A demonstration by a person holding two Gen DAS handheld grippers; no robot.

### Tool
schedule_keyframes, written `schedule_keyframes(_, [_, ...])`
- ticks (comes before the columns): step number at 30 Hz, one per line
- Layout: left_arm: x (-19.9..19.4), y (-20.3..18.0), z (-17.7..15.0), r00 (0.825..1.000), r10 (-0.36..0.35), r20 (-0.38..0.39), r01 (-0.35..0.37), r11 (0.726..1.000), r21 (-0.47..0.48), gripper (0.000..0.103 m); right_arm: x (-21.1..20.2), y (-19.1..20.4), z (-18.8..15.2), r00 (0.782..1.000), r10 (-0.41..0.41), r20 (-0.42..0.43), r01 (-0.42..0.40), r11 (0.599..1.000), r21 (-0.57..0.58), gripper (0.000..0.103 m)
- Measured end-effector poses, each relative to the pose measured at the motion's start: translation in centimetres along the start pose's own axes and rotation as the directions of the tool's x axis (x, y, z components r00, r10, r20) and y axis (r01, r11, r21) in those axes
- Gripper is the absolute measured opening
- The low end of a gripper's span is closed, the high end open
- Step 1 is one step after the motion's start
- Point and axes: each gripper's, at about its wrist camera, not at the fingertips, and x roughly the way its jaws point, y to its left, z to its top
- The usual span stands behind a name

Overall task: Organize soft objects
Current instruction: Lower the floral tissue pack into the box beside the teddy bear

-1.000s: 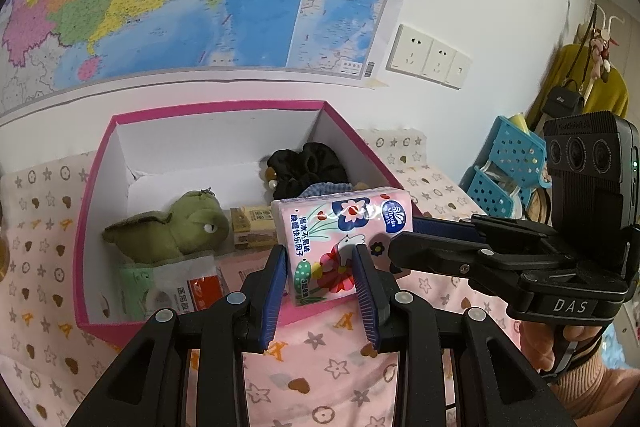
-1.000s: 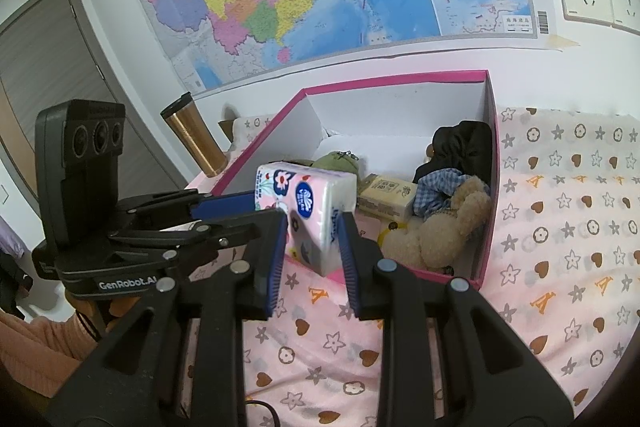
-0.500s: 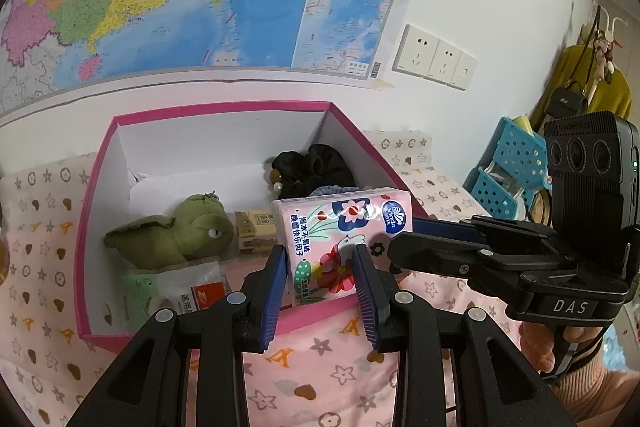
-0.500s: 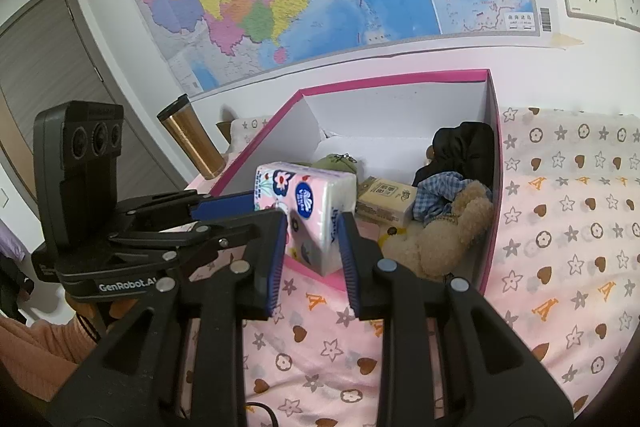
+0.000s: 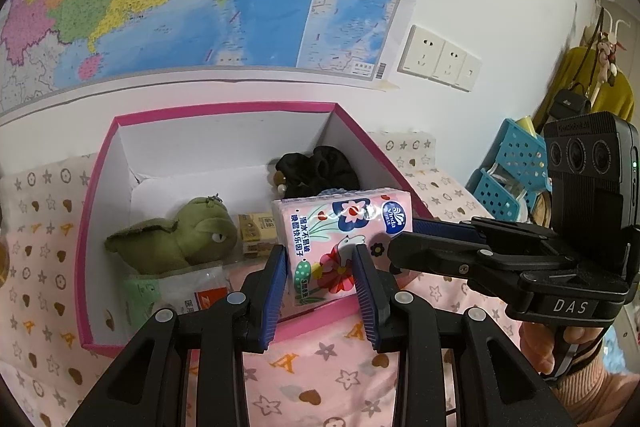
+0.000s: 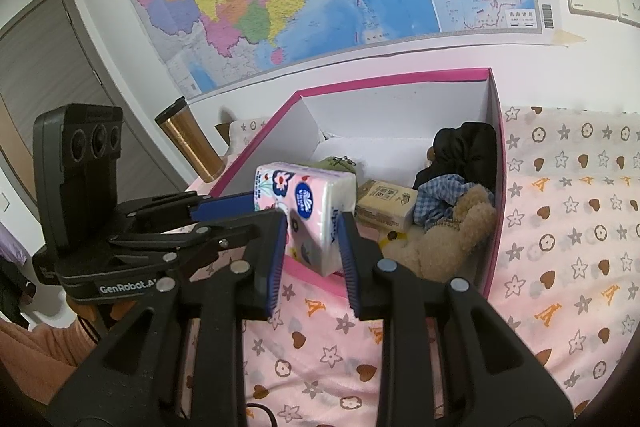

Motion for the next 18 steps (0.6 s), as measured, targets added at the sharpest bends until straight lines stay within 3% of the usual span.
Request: schedule_keyframes(18, [0.59,0.49,0.37,1.0,0.001,-0.007,-0.002,1.0,-0.005,0.032,0.64,-0.2,0.24,1.0,-0.002,-0.006,0.002,1.0,0.011,0.03])
